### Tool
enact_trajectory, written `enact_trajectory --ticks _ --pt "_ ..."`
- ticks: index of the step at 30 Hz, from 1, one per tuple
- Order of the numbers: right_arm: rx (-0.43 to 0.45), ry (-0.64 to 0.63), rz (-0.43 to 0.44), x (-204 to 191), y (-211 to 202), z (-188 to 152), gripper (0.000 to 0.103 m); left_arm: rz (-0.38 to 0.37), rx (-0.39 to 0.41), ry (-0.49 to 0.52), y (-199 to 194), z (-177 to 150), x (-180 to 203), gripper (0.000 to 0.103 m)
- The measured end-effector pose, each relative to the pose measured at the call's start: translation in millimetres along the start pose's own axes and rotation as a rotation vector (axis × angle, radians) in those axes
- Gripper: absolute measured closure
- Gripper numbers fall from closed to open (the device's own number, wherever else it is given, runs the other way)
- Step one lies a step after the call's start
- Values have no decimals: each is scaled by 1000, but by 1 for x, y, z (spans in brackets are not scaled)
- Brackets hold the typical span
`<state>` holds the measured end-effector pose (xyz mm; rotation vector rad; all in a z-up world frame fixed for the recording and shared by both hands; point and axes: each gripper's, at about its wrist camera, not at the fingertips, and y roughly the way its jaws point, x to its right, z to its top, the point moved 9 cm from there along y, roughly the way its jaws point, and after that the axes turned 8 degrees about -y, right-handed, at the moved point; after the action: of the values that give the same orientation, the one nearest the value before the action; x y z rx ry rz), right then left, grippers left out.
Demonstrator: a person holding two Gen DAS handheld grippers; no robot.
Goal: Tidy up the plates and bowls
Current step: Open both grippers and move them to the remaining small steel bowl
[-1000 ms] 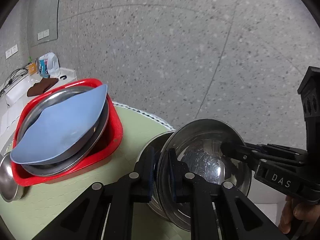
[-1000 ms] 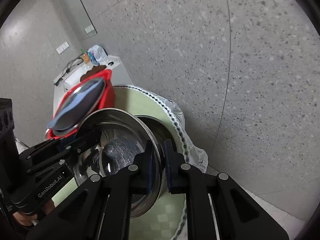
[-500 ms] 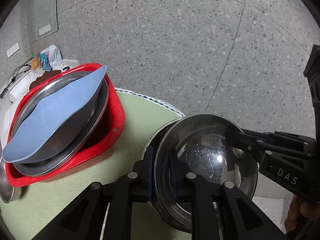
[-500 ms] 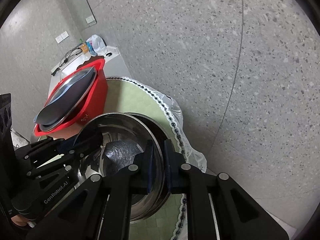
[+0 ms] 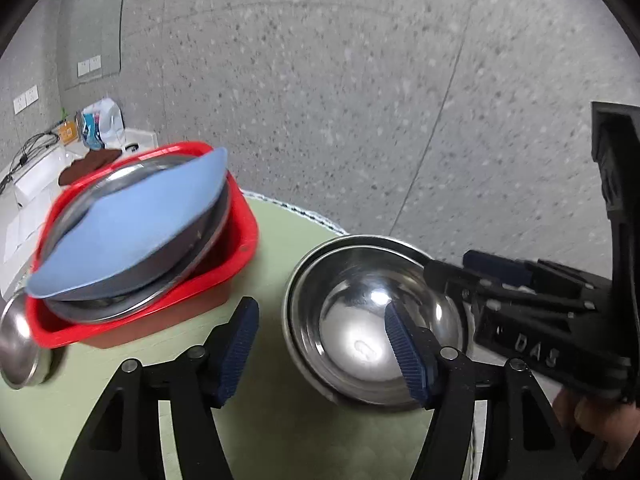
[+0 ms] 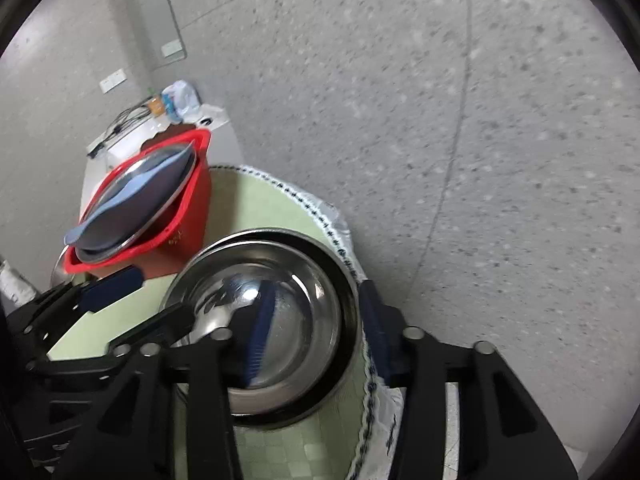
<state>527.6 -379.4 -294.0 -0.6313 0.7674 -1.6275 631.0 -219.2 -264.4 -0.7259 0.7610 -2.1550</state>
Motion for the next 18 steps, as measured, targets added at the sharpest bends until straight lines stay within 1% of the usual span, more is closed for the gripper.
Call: enact_trajectory --ticks 1,4,6,8,9,10,12,14,15,16,18 --pt "13 -1 -5 -3 -7 1 55 -5 7 2 -9 -3 -3 41" --pt "51 -6 -19 -22 -32 7 52 -18 62 -12 -51 -7 -22 34" --pt "81 -12 -3 -45 -48 13 43 -5 113 -26 -81 -6 -44 30" --pt "115 -29 23 -79 -63 19 43 30 152 -44 -106 -6 -74 25" --pt "123 -38 42 -95 -67 21 43 57 167 -65 -119 -5 -97 25" --pt "127 -43 65 -114 -69 22 43 74 175 -79 -127 -6 -111 24" --pt "136 -49 113 -151 -71 23 37 113 192 -119 -143 -7 -151 24" --pt "134 -60 143 -193 -63 21 37 167 185 -152 -153 -12 -196 24" --pt "127 -63 150 -204 -60 19 37 184 181 -163 -155 -15 -211 24" --pt "114 -63 166 -221 -53 17 37 211 176 -179 -157 -17 -234 24" --pt "101 -44 196 -251 -38 12 37 247 166 -195 -157 -21 -264 24"
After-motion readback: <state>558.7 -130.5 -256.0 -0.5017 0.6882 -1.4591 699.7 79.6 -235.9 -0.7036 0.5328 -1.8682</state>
